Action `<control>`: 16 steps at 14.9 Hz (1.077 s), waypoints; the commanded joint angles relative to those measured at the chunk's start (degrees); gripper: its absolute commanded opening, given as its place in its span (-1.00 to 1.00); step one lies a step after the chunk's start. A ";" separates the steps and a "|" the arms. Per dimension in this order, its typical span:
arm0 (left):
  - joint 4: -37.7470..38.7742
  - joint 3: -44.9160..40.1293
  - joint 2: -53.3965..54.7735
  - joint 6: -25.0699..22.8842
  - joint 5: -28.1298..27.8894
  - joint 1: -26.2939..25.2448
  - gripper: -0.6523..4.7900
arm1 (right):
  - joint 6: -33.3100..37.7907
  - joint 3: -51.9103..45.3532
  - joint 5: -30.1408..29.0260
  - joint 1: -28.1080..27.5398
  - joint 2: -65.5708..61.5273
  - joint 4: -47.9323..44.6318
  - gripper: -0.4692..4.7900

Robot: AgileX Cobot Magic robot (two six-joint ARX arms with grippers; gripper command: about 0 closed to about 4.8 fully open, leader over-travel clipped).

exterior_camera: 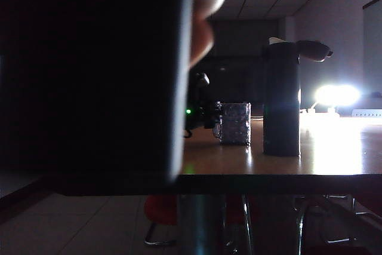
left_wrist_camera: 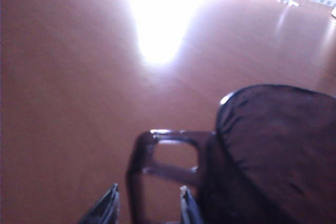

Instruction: Pick up the black thermos cup, pour some water from it into the cup, and then put the thermos cup back on the table.

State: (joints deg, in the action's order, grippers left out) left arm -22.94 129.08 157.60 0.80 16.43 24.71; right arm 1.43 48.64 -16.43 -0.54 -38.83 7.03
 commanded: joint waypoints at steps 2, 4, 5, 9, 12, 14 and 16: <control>2.67 5.14 1.64 0.02 -1.40 -0.04 -0.21 | -0.15 0.22 -0.37 -0.04 0.11 -0.81 -0.83; 3.26 5.09 1.88 0.04 -1.07 -0.02 -0.49 | -0.15 0.22 -0.39 -0.04 0.09 -0.81 -0.82; 3.82 5.09 1.88 0.02 -0.94 -0.02 -0.75 | -0.15 0.22 -0.39 -0.04 0.09 -0.83 -0.83; 3.58 5.09 1.90 -0.13 0.28 -0.02 -0.45 | -0.15 0.22 -0.46 -0.04 0.11 -0.83 -0.83; 3.08 5.09 1.90 -0.15 0.13 -0.02 0.36 | -0.15 0.22 -0.46 -0.04 0.11 -0.83 -0.83; 2.86 5.07 1.90 -0.13 2.69 0.09 0.34 | -0.15 0.22 -0.44 -0.04 0.07 -0.83 -0.82; 2.64 5.07 1.90 -0.17 3.91 0.28 0.34 | -0.15 0.22 -0.44 -0.04 0.07 -0.83 -0.83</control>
State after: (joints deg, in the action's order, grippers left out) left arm -19.22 134.06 159.68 0.91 19.59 24.75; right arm 1.41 48.64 -16.60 -0.54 -38.83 7.01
